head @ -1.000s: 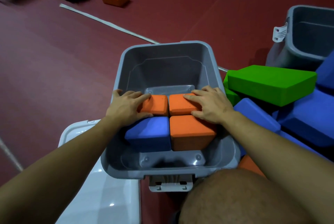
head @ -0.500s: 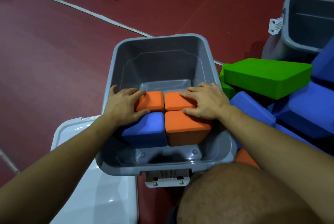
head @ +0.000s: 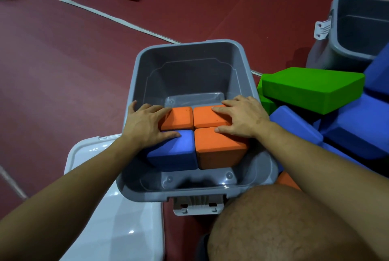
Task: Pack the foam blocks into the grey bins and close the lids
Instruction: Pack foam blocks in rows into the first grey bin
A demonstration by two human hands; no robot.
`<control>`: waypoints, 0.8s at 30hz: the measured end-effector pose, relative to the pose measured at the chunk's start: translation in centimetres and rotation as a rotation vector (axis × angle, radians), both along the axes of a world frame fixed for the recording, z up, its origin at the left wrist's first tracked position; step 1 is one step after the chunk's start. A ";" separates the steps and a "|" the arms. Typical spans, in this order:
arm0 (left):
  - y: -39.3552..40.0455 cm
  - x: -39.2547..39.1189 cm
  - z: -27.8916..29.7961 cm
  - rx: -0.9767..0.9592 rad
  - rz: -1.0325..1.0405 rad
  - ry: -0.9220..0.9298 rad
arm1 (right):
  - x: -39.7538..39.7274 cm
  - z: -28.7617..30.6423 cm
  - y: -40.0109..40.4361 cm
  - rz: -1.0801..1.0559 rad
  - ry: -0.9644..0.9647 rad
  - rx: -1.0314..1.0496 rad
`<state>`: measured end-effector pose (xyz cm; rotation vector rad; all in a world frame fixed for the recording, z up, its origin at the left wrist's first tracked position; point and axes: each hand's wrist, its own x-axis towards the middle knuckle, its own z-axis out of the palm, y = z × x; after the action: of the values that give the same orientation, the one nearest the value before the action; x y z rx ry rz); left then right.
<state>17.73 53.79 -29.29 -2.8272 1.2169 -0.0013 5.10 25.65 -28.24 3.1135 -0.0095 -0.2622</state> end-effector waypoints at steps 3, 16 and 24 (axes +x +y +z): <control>0.0 -0.1 0.0 0.017 0.012 0.011 | 0.0 0.0 0.0 -0.017 0.002 0.009; 0.0 -0.4 0.3 0.096 -0.011 0.065 | -0.2 0.1 0.2 0.003 -0.005 -0.005; 0.5 0.2 -0.7 0.043 -0.031 0.065 | -0.2 0.0 0.1 -0.029 -0.037 0.030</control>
<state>17.91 54.26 -29.96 -2.7923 1.2579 0.1145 4.91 25.73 -28.21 3.1501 -0.0520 -0.2073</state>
